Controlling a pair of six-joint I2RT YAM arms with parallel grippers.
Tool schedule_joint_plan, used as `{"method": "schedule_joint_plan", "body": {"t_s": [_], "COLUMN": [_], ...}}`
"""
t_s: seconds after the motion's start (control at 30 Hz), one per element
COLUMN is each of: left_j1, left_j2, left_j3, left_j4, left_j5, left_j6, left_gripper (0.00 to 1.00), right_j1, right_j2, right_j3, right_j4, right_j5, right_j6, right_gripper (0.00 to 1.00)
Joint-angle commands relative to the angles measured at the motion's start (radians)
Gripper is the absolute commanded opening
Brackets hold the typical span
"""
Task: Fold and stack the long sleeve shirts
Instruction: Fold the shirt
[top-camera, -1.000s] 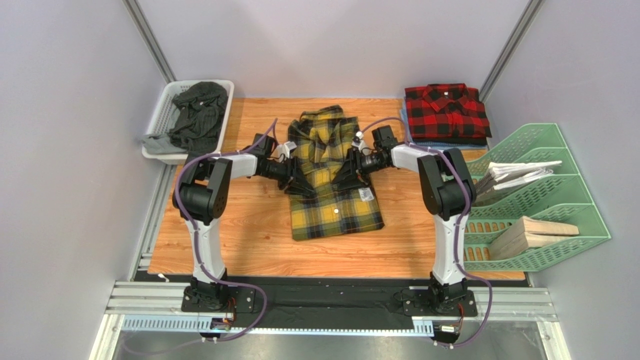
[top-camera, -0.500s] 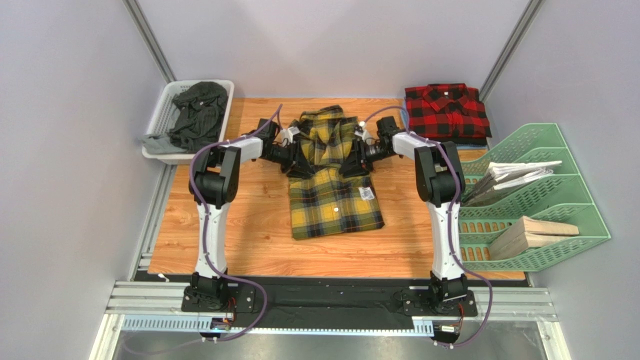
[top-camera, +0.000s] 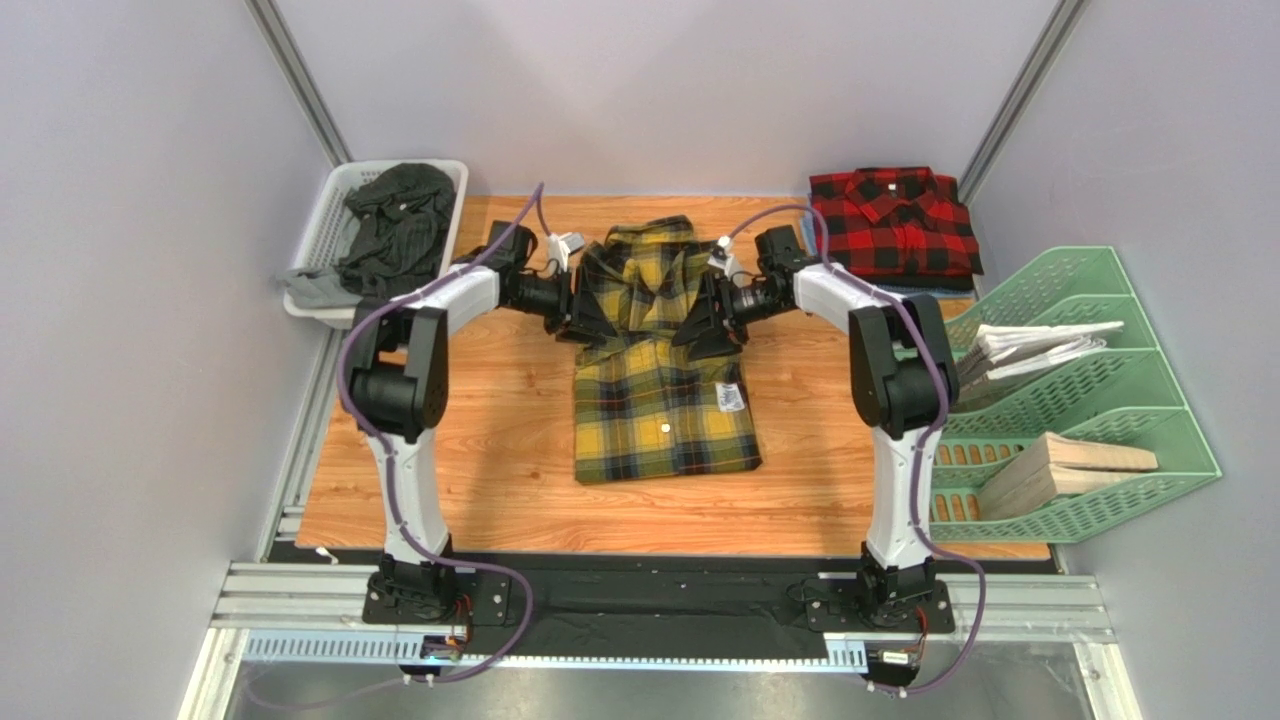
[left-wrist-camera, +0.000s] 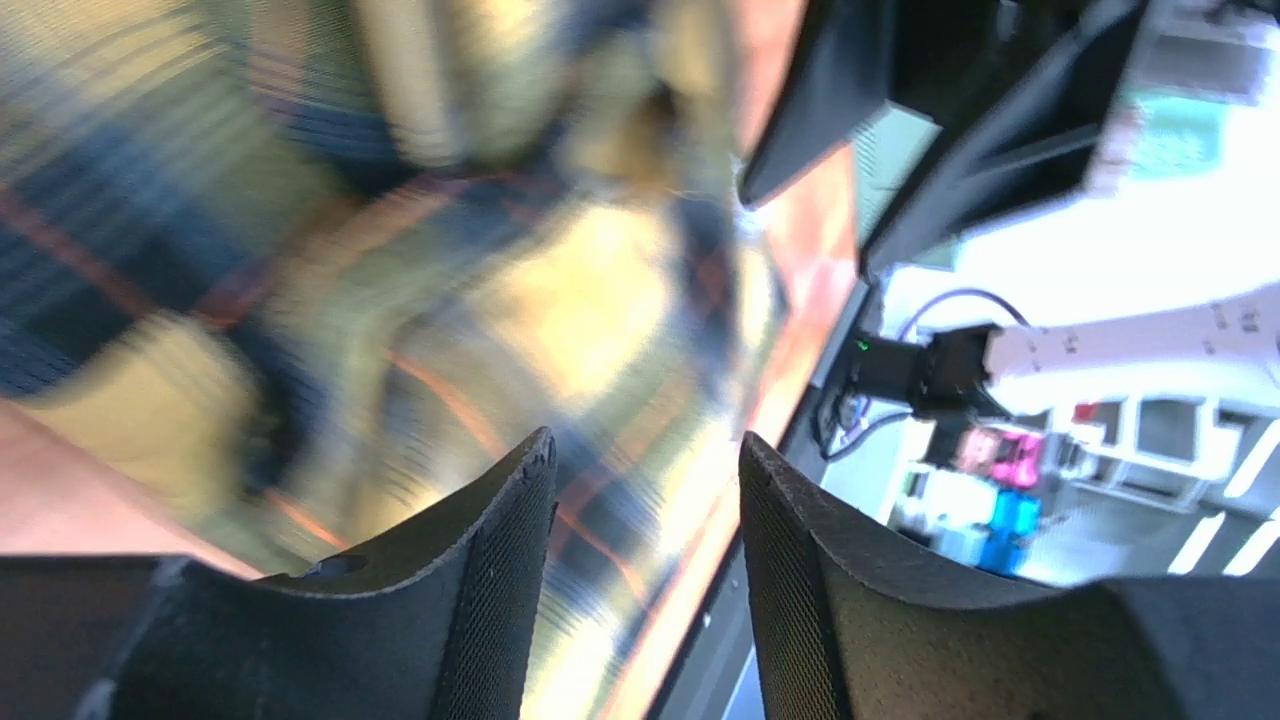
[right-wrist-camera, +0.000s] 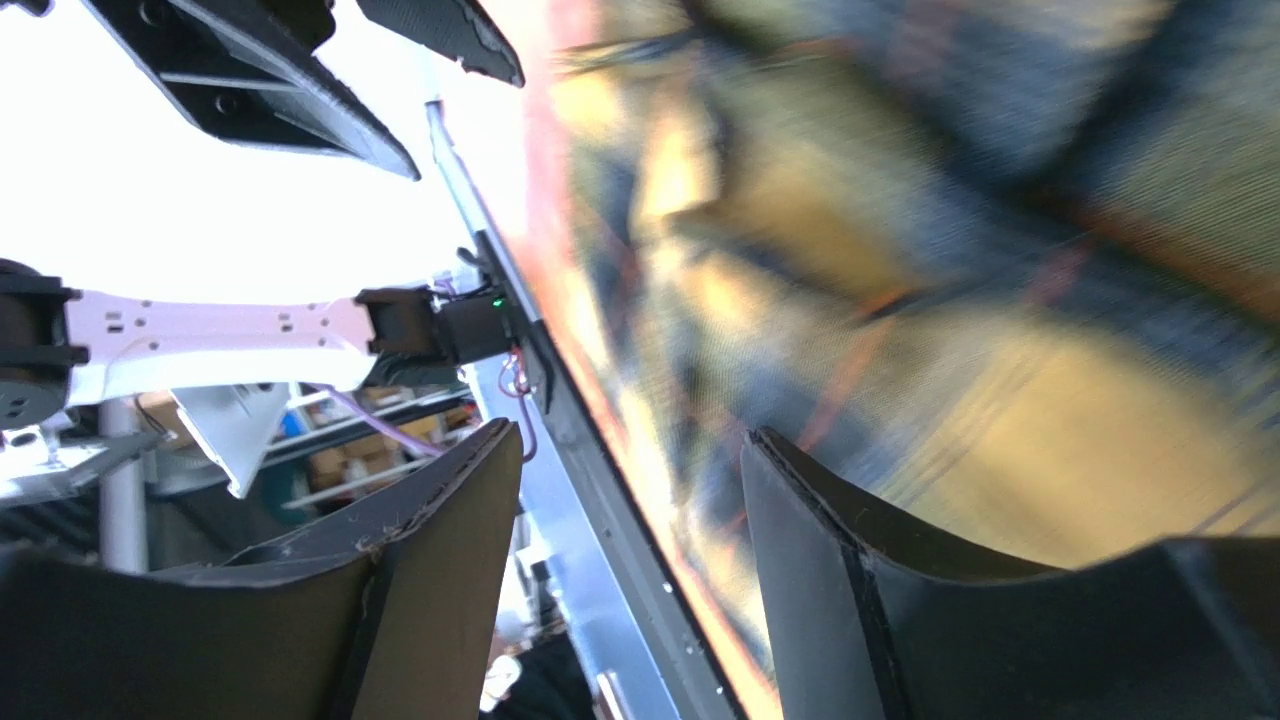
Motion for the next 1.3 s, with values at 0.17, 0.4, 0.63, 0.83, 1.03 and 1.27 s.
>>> {"method": "schedule_joint_plan", "body": {"t_s": [0.17,0.4,0.63,0.83,1.03,1.27], "left_j1": [-0.061,-0.064,-0.039,-0.195,-0.222,-0.082], "left_j2": [-0.228,-0.04,-0.074,-0.325,-0.251,-0.045], "left_j3": [-0.273,-0.275,-0.217,-0.374,-0.432,-0.317], "left_j4": [0.101,0.01,-0.121,-0.051,-0.032,-0.266], "left_j5": [0.142,-0.008,-0.007,0.134,0.054,-0.075], "left_j6": [-0.004,-0.004,0.135,0.117,0.178,0.344], "left_gripper": [0.57,0.54,0.52,0.57,0.66,0.7], "right_j1": [0.0,-0.029,-0.016,0.107,0.136,0.069], "right_j2": [-0.194,-0.026,-0.138,-0.344,-0.251,-0.165], "right_j3": [-0.239,-0.327,-0.296,-0.41,-0.505,-0.525], "right_j4": [-0.008,-0.008,-0.114,-0.073,-0.017,0.017], "right_j5": [-0.035,0.062,0.061,0.008,0.074,0.105], "right_j6": [-0.04,-0.085,-0.119,-0.102,-0.151,-0.144], "right_gripper": [0.52,0.47,0.46,0.52,0.59,0.67]}}
